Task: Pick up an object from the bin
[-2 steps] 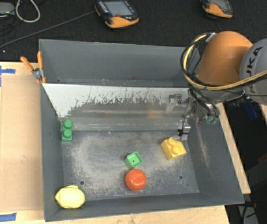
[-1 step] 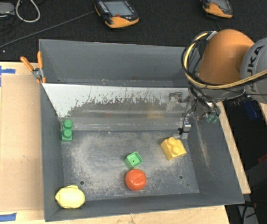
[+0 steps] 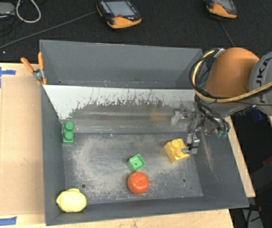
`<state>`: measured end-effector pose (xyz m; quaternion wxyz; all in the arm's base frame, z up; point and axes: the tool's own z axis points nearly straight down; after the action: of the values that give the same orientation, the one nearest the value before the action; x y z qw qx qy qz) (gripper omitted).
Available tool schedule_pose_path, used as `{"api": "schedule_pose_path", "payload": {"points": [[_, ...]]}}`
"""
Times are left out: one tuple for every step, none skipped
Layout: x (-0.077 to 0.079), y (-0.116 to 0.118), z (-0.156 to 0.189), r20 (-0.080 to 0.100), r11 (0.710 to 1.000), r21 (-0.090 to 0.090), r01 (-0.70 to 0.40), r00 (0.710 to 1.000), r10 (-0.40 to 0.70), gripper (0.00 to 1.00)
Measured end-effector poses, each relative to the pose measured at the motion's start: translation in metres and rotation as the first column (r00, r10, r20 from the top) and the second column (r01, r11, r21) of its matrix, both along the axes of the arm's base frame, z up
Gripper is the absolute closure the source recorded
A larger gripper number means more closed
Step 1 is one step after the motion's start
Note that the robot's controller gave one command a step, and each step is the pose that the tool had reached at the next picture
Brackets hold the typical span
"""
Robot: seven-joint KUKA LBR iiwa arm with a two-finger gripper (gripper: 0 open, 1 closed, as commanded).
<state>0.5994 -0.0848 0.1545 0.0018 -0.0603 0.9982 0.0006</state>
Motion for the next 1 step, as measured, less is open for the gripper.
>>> {"api": "schedule_pose_path", "payload": {"points": [[-0.0291, -0.0066, -0.0122, -0.006, 0.999, 0.001, -0.04, 0.999, 0.04, 0.0]]}}
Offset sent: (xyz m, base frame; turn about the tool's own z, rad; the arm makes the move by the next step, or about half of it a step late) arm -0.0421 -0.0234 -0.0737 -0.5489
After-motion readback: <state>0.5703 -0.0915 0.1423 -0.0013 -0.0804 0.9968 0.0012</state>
